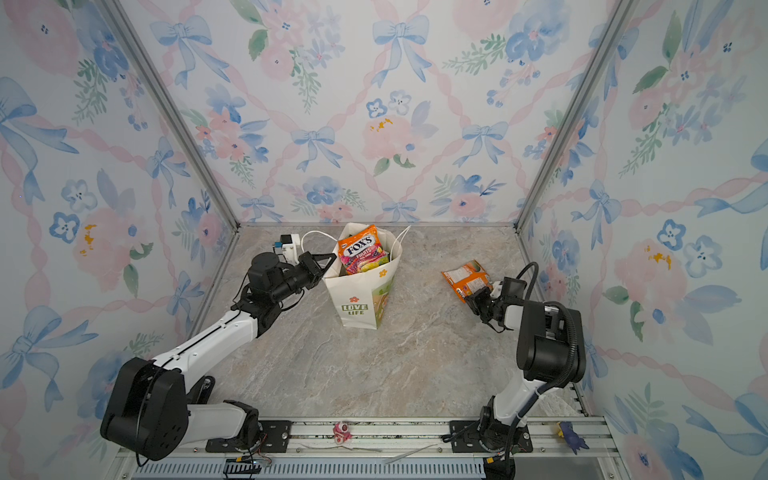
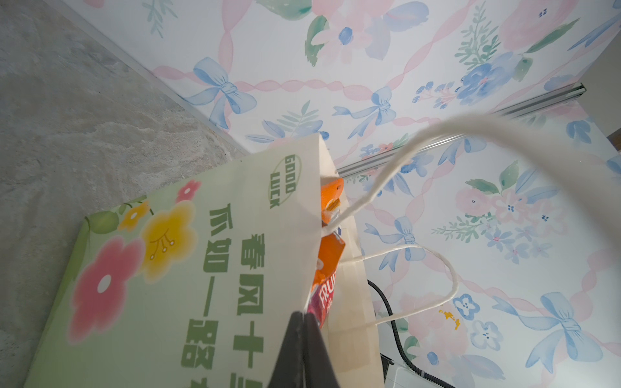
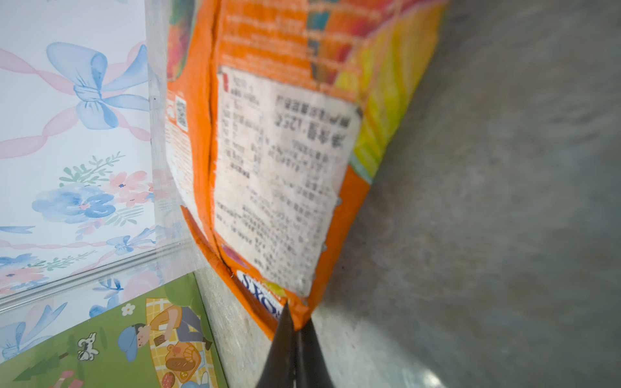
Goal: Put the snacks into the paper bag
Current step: 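Lower the right gripper onto the last orange packet and close it, then lift the orange packet upward with the right gripper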
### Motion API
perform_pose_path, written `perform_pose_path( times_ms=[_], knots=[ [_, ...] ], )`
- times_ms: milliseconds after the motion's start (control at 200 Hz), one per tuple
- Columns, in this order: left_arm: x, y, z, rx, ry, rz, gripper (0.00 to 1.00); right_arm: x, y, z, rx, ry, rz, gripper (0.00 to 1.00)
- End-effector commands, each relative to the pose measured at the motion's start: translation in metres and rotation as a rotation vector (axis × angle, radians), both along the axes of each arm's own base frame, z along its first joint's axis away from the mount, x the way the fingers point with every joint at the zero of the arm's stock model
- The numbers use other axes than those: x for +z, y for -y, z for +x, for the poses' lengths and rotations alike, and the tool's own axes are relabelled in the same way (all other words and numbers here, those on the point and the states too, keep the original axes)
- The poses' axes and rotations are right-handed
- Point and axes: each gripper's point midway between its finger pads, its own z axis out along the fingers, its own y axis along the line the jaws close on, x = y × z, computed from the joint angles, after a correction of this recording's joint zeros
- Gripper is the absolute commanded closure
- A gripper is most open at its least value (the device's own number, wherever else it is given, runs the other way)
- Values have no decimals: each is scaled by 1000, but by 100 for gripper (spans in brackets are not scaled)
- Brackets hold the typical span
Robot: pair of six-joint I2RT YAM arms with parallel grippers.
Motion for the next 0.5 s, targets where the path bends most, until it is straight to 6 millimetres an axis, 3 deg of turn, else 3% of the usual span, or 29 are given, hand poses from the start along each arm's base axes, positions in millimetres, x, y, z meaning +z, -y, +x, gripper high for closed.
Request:
perform_pose_path(
  times_ms=[0,270,495],
  knots=[
    [-1,-1,-8,-15,-10,-2,100,31,1,7,33,108,-28,100],
    [0,-1,-8,-17,-10,-4,100,90,-2,11,95,196,-80,100],
    [0,0,-8,-21,-10,-4,100,146,-15,9,185,252,-127,100]
  ],
)
